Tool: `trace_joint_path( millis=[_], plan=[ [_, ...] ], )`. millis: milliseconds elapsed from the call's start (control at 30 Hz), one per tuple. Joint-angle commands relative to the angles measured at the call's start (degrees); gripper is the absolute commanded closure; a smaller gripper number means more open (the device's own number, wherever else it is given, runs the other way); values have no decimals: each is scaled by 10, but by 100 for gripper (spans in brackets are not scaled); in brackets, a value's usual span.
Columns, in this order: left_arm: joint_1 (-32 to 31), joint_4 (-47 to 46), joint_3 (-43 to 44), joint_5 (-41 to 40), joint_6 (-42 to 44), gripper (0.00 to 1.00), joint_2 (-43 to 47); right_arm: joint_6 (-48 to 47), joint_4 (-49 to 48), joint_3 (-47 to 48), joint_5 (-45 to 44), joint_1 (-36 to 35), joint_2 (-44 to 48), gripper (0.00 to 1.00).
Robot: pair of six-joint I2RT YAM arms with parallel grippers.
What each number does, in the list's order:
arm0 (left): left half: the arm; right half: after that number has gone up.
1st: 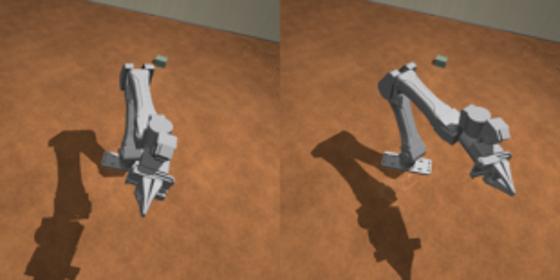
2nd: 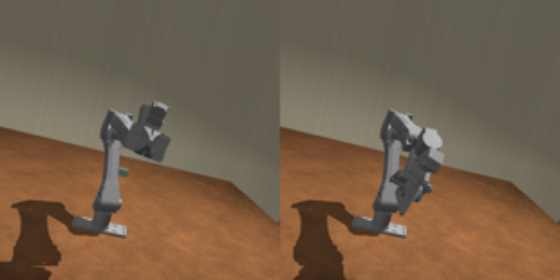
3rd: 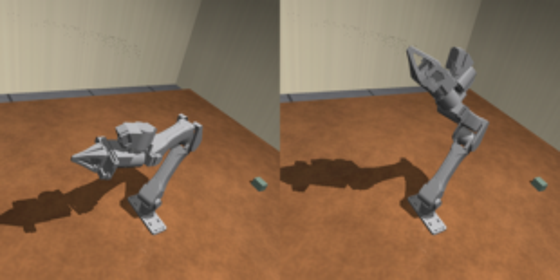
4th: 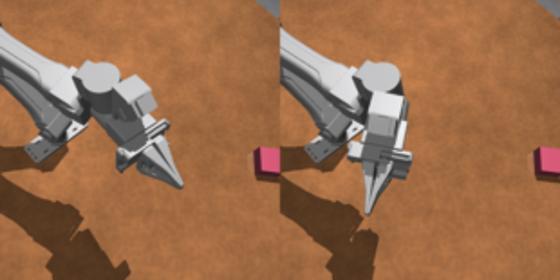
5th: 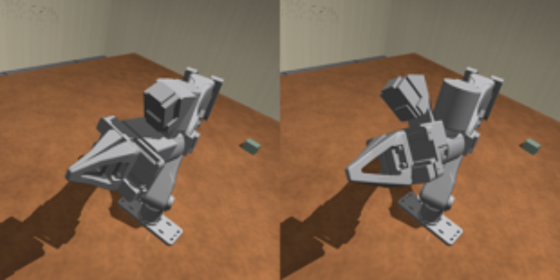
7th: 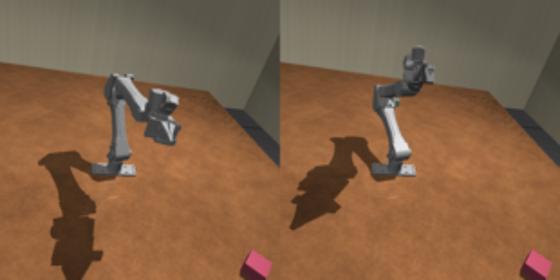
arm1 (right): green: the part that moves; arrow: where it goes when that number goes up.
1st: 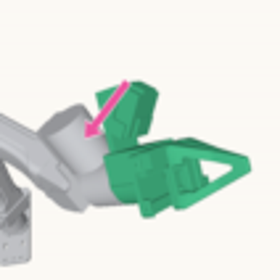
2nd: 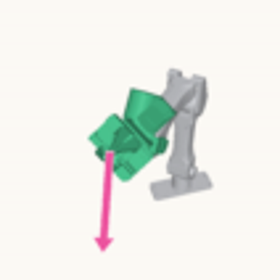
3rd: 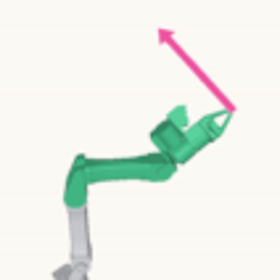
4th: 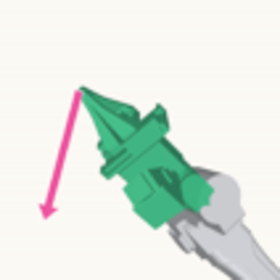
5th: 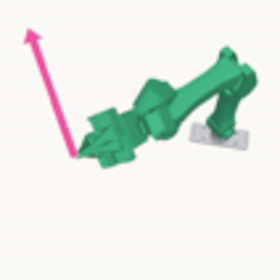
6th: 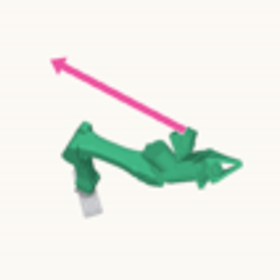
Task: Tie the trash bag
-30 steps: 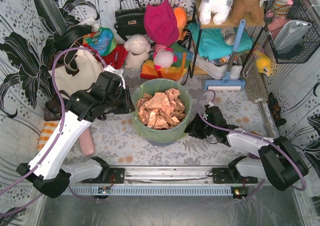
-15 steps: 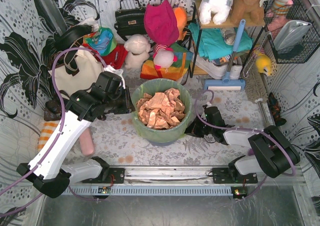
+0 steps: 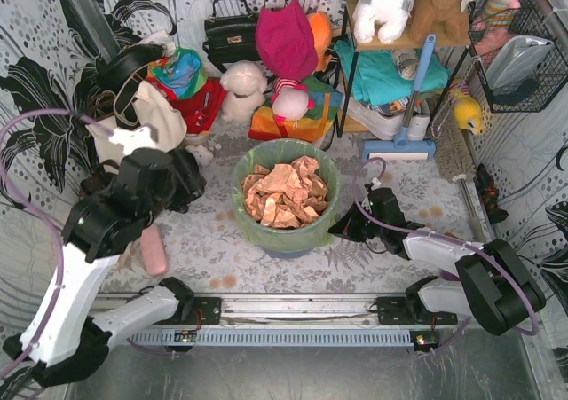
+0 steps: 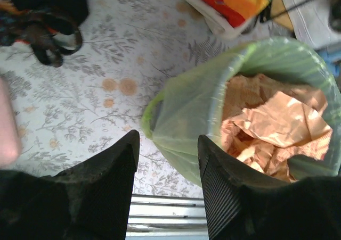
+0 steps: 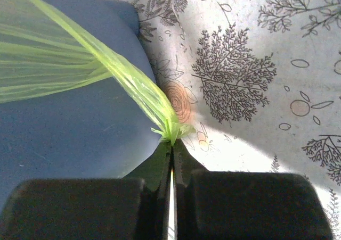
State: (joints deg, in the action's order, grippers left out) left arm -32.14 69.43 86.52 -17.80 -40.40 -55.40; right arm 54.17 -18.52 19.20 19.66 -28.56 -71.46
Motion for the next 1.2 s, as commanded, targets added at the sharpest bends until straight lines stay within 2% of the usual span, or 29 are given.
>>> trace_joint_path(
  millis=[0, 167, 267, 367, 533, 767, 900, 1167],
  plan=[
    [2, 33, -61, -114, -112, 43, 38, -20, 29, 9, -8, 4, 11, 100],
    [1, -29, -220, -66, -171, 43, 91, -29, 41, 20, -3, 5, 12, 100],
    [1, -113, -341, -17, -160, 42, 124, -36, 46, 27, 5, 6, 10, 100],
    [2, -170, -426, 8, -162, 42, 142, -46, 57, 38, 14, 6, 5, 100],
    [2, -366, -550, 113, -108, 37, 186, -49, 67, 46, 15, 6, 5, 100],
    [2, -451, -621, 105, -93, 39, 165, -48, 75, 45, 13, 6, 10, 100],
    [2, -536, -673, 135, -78, 41, 135, -50, 85, 49, 15, 6, 8, 100],
    [1, -634, -701, 151, -52, 46, 84, -52, 97, 51, 12, 6, 18, 100]
  ],
)
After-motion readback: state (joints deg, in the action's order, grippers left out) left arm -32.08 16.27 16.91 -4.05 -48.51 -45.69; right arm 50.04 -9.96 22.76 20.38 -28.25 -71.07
